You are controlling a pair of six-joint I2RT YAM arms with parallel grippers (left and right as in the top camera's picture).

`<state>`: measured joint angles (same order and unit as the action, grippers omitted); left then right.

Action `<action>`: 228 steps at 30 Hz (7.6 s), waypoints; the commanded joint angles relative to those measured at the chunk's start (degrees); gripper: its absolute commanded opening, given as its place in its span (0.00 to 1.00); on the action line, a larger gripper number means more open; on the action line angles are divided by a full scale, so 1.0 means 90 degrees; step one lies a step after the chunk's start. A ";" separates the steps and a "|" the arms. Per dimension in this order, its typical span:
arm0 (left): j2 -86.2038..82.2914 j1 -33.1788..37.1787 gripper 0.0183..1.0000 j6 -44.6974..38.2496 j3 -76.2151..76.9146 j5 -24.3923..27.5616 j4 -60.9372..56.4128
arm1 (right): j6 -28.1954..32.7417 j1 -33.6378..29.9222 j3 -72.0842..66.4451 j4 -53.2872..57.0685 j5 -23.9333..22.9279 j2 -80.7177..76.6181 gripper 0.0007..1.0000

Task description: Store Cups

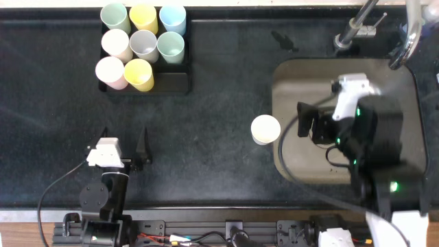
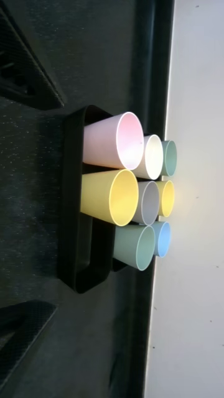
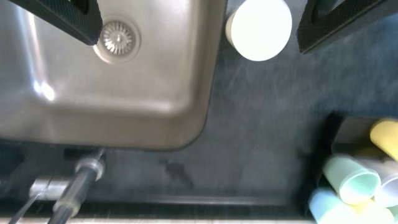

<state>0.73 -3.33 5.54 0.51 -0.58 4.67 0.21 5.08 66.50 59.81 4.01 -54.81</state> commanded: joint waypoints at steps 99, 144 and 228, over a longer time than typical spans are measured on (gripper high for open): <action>-0.0068 0.0024 1.00 -0.0117 -0.0007 0.0107 0.0022 | 0.0330 0.1535 0.2050 0.1821 0.0063 -0.5559 0.04; -0.0068 0.0024 1.00 -0.0117 -0.0007 0.0107 0.0019 | -0.1783 0.3113 0.4915 -0.0600 0.1547 -0.7320 0.04; -0.0068 0.0024 1.00 -0.0117 -0.0007 0.0107 0.0019 | -0.2028 0.3434 0.4663 -0.1290 0.0792 -0.7992 0.24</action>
<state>0.73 -3.33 5.54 0.51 -0.58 4.67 -18.02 35.40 109.08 48.75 11.07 -126.19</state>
